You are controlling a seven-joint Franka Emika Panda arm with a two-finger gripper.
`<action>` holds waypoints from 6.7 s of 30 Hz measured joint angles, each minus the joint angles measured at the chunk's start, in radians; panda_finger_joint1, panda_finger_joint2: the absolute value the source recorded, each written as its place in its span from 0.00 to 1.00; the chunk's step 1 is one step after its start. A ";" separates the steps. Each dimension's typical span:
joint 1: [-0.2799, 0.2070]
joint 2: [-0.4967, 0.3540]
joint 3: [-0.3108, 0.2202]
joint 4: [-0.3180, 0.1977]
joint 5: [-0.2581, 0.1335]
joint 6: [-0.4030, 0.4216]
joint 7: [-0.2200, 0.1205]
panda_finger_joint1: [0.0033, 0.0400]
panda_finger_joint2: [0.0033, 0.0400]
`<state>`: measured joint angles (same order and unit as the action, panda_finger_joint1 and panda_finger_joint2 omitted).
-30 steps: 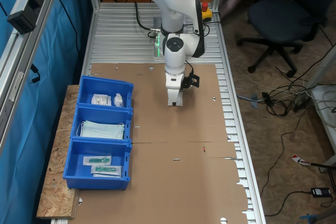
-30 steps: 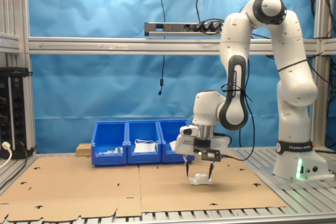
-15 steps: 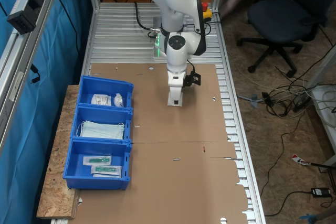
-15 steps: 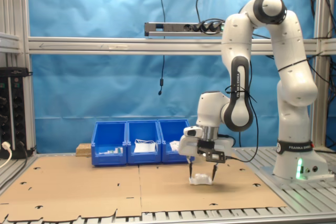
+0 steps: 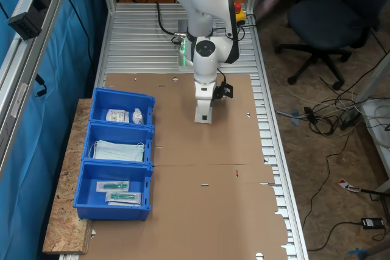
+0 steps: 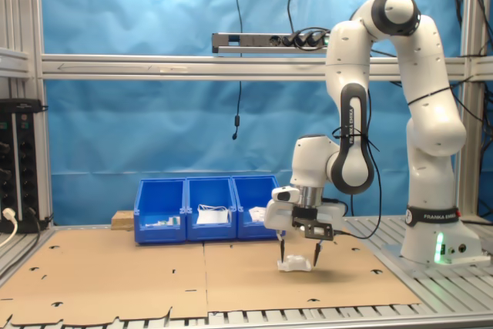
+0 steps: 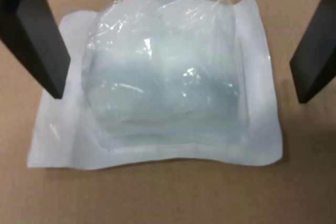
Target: Pick and place sorting task of medical equipment.
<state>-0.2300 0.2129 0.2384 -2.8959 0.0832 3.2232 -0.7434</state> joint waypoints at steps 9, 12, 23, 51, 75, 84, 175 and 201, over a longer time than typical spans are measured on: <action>0.000 0.002 0.000 0.000 0.000 0.007 0.000 1.00 1.00; 0.000 0.002 0.000 0.000 0.000 0.009 0.000 1.00 1.00; 0.000 0.002 0.000 0.000 0.000 0.012 0.000 1.00 1.00; 0.000 0.014 0.000 0.000 0.000 0.013 0.000 1.00 1.00; 0.000 0.016 0.000 0.000 0.000 0.014 0.000 0.64 0.64; 0.000 0.013 0.000 0.000 0.000 0.025 0.000 0.10 0.10; -0.511 -0.430 0.004 0.385 0.000 -0.919 0.000 0.10 0.10; -0.517 -0.221 -0.061 0.541 0.000 -0.874 0.005 0.10 0.10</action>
<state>-0.7466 -0.0076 0.1776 -2.3548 0.0831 2.3497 -0.7387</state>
